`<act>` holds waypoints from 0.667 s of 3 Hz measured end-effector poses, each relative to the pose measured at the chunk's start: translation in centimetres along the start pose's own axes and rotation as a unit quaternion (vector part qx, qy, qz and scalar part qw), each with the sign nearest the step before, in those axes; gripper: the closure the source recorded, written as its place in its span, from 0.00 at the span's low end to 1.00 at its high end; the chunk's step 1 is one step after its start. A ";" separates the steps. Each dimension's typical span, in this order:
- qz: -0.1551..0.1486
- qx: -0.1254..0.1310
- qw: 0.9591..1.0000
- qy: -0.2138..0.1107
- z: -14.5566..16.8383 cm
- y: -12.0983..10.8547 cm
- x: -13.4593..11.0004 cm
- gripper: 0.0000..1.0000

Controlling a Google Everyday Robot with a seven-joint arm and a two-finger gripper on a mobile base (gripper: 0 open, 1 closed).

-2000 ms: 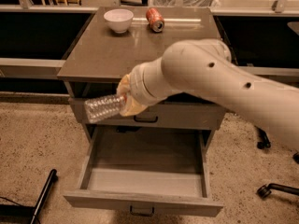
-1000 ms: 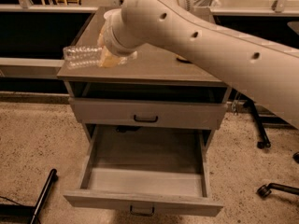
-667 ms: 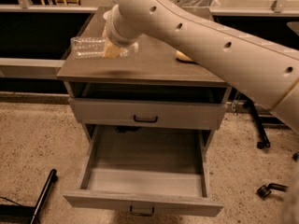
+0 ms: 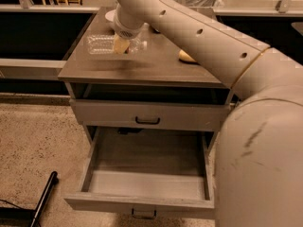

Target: Pick water bottle from middle drawer and place on counter

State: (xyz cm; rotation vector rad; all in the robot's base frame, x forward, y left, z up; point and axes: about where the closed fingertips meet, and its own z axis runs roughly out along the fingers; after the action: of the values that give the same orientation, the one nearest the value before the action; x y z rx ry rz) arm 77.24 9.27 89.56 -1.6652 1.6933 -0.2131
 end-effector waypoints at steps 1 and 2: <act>0.011 -0.036 0.999 0.024 2.0 0.3 1.9 0.34; 0.017 -0.058 0.998 0.037 3.0 0.8 3.1 0.11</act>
Offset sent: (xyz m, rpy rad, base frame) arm 0.0205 -0.0257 -0.0476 -0.0696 0.1772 -0.0361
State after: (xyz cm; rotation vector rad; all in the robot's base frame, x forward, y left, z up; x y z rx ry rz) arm 78.80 7.71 85.79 -1.7296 1.8174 -0.1651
